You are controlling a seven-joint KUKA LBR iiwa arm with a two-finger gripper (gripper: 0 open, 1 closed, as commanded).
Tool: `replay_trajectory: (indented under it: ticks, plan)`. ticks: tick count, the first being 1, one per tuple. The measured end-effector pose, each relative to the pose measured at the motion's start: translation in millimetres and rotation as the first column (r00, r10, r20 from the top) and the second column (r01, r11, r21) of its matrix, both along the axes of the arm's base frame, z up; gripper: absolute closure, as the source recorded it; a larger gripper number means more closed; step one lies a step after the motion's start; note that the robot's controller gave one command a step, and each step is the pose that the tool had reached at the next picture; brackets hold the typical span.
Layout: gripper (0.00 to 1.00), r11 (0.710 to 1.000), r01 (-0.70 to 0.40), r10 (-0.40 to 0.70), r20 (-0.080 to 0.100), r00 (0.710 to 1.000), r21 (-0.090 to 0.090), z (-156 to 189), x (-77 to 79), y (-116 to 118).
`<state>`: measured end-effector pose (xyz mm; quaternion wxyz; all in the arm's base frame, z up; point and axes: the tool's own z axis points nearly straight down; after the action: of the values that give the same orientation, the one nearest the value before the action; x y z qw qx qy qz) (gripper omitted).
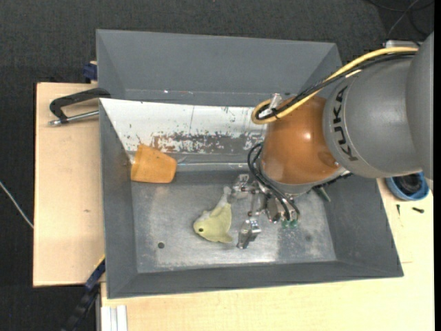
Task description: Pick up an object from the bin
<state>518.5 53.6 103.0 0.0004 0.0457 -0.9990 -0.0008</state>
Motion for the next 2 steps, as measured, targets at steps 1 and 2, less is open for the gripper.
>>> replay_trajectory:
  ticks: [1, 2]
  plan:
    - [0.00, 0.998, -0.065, 0.065, 0.014, 0.998, 0.000, -29.1, 25.5, 64.7]
    - [1.00, 0.998, -0.060, 0.060, 0.031, 0.998, 0.003, -24.5, 30.1, 63.1]
